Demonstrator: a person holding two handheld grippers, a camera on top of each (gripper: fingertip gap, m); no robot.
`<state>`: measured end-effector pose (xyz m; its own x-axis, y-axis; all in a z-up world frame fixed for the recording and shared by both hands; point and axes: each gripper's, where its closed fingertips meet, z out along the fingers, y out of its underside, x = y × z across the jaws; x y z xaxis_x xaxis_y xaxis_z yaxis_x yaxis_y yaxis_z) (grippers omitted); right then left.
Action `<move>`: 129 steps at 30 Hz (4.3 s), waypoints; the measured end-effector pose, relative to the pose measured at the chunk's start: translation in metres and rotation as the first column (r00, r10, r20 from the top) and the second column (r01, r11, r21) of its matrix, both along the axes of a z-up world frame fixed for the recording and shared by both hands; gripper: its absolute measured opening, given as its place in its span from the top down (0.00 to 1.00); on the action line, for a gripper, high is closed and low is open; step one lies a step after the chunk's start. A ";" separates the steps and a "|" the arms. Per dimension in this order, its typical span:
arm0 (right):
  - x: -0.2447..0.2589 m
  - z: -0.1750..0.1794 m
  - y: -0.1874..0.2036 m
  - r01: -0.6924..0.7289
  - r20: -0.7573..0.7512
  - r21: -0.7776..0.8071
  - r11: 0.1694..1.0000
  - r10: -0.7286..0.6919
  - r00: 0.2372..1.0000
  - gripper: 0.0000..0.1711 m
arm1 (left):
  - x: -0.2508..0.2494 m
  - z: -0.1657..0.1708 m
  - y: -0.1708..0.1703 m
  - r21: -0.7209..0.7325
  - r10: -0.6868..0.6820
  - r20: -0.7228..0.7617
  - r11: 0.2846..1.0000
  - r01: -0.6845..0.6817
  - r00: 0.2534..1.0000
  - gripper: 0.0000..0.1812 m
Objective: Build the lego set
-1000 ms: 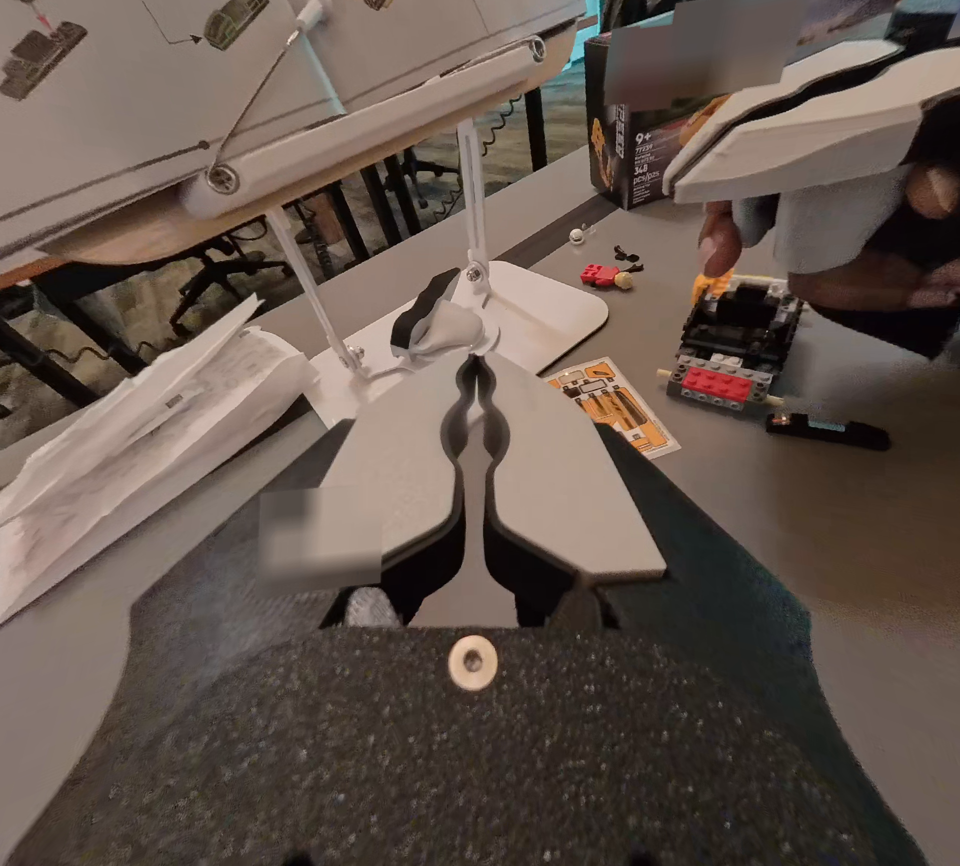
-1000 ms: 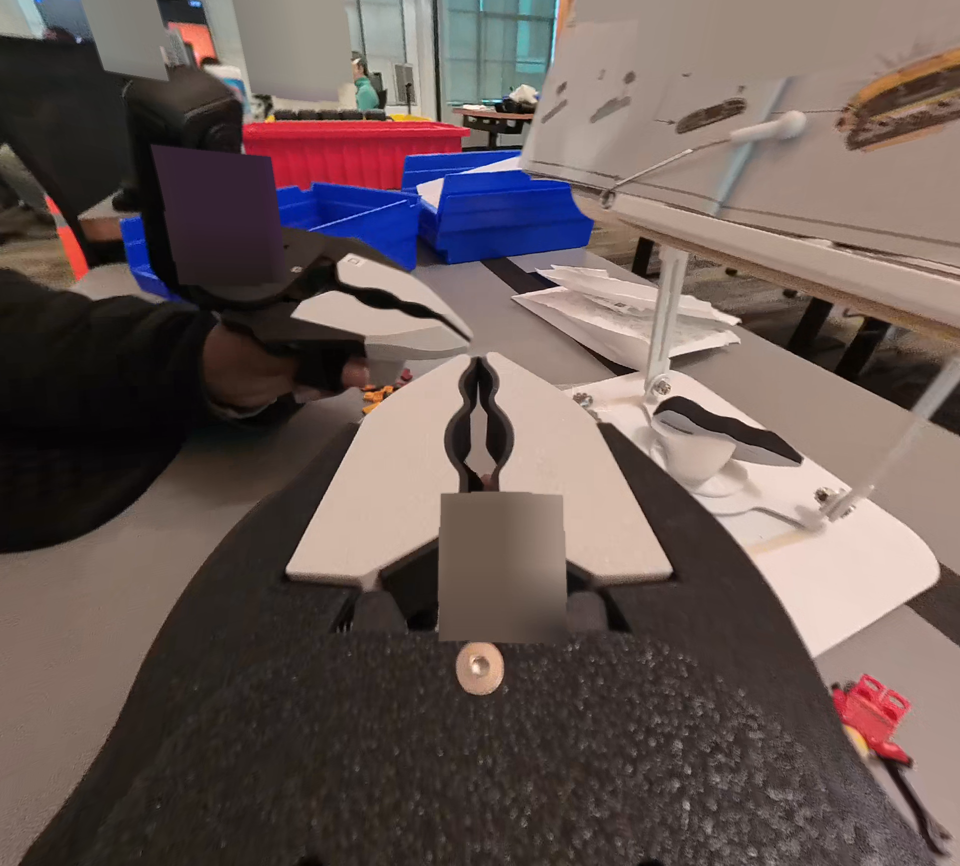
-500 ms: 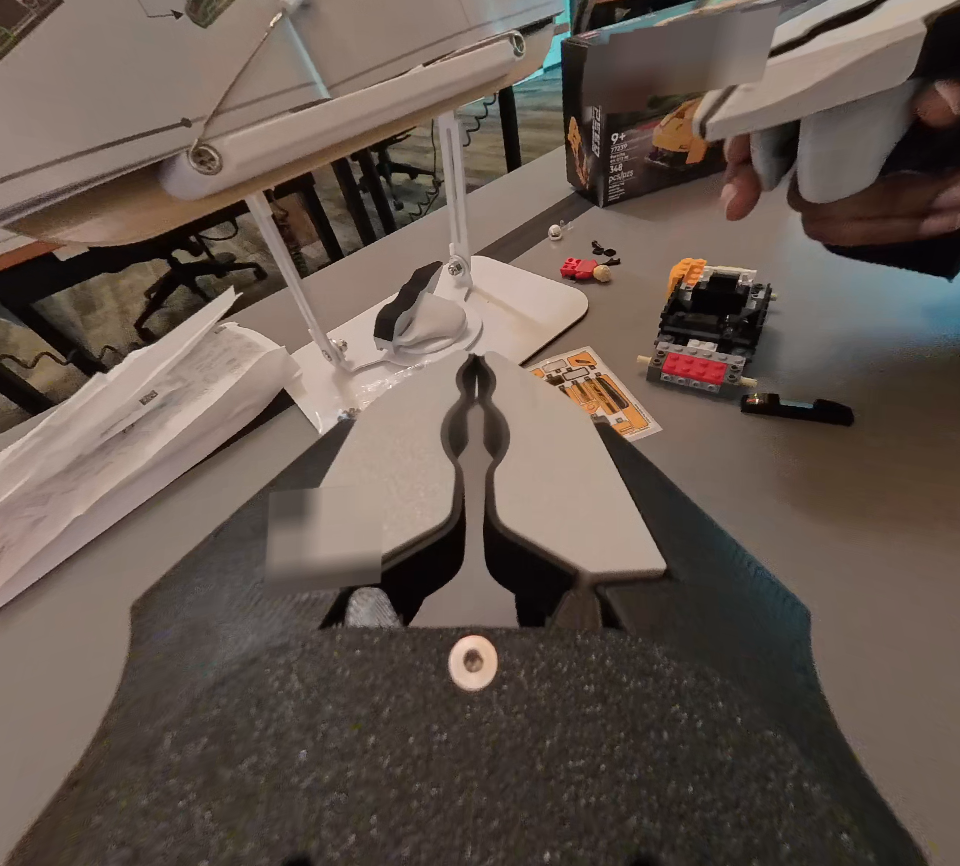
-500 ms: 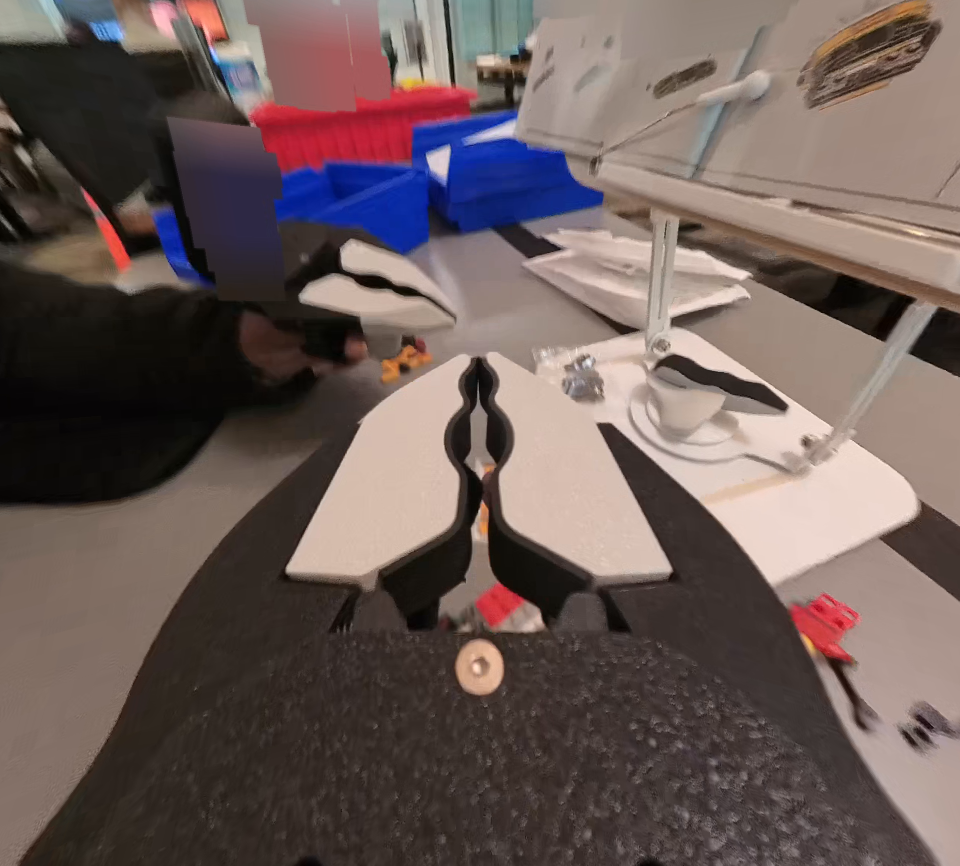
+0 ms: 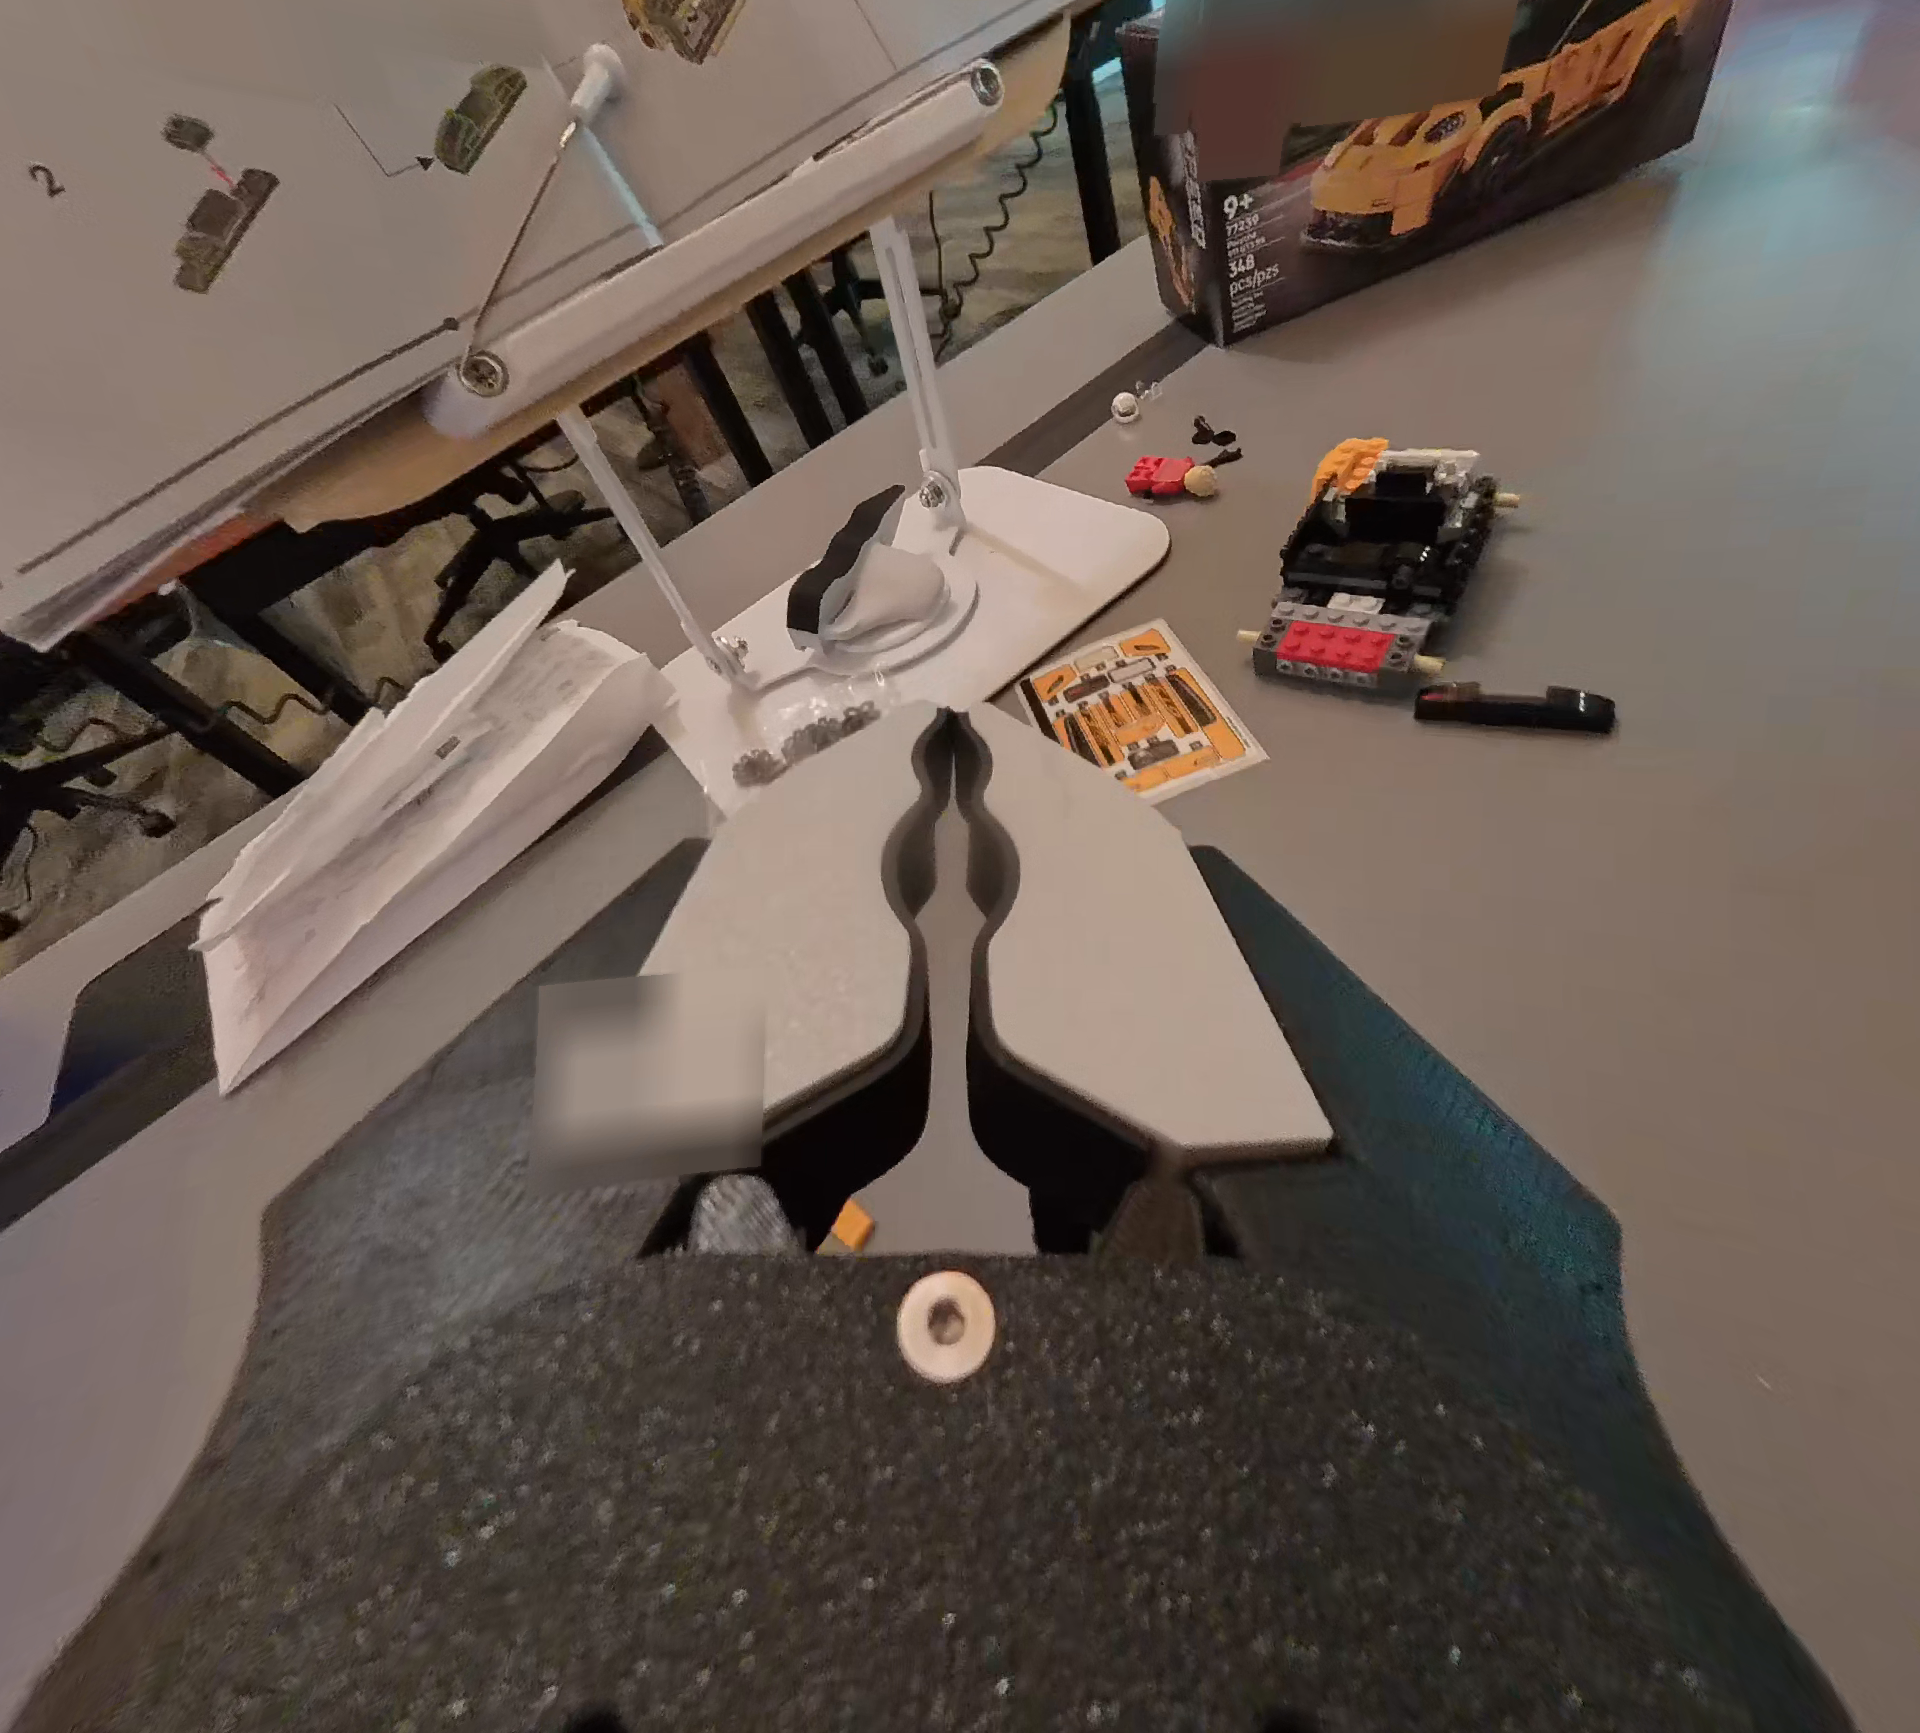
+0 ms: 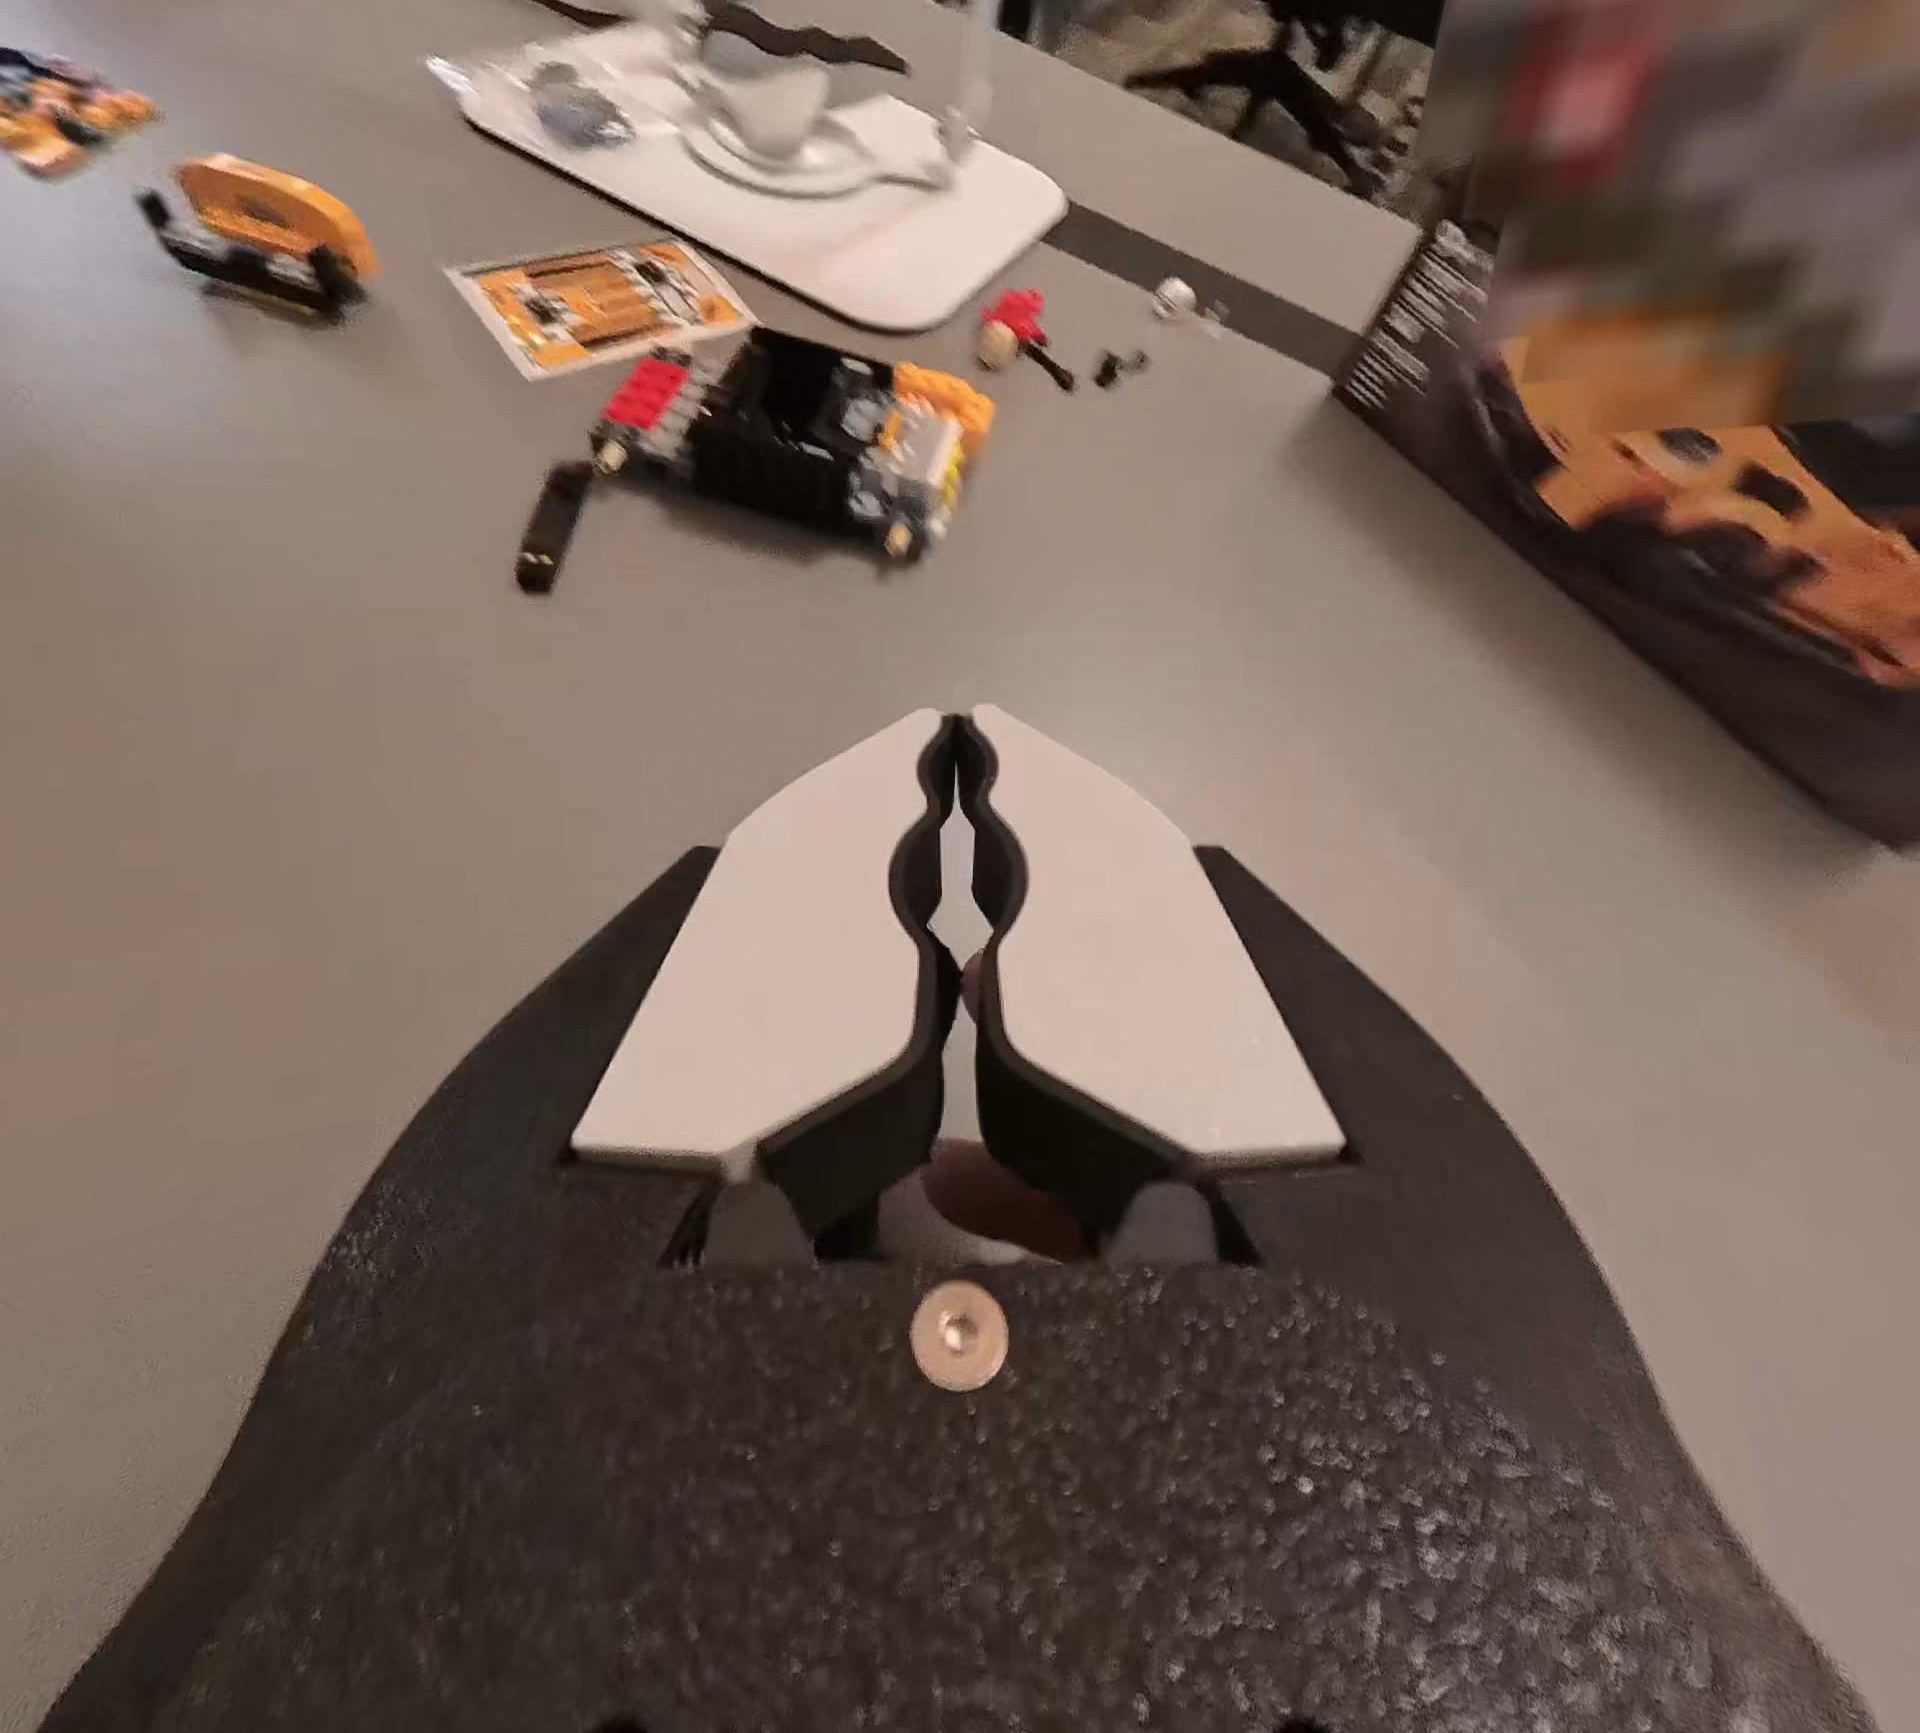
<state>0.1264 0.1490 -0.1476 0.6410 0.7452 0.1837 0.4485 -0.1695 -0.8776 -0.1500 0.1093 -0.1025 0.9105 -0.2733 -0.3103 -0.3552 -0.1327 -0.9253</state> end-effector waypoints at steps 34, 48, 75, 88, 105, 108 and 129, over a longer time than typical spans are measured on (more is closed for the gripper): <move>-0.060 0.086 -0.024 -0.009 -0.182 0.173 0.985 0.041 0.982 1.00 | 0.011 0.040 -0.047 0.069 0.102 0.003 0.992 -0.102 0.995 1.00; -0.162 0.110 0.074 0.113 -0.466 0.268 0.957 0.026 0.884 1.00 | -0.036 0.020 0.043 0.137 0.277 0.144 0.945 -0.297 0.950 1.00; -0.287 0.121 -0.090 -0.751 -0.451 0.186 0.634 0.734 0.508 1.00 | -0.040 0.030 0.043 0.168 0.219 0.204 0.952 -0.255 0.954 1.00; -0.121 -0.019 -0.196 -0.902 -0.165 -0.386 0.194 0.947 0.275 1.00 | -0.040 0.027 0.045 0.159 0.227 0.174 0.954 -0.255 0.958 1.00; -0.211 0.121 -0.071 -0.680 -0.442 0.135 0.721 0.658 0.610 1.00 | -0.036 0.020 0.044 0.139 0.235 0.169 0.956 -0.259 0.957 1.00; -0.223 0.138 -0.019 -0.490 -0.453 0.208 0.847 0.527 0.719 1.00 | -0.036 0.017 0.043 0.124 0.235 0.183 0.958 -0.259 0.955 1.00; -0.170 0.095 0.058 -0.048 -0.457 0.298 0.953 0.187 0.870 1.00 | -0.004 0.022 0.042 0.127 0.125 0.156 0.981 -0.146 0.980 1.00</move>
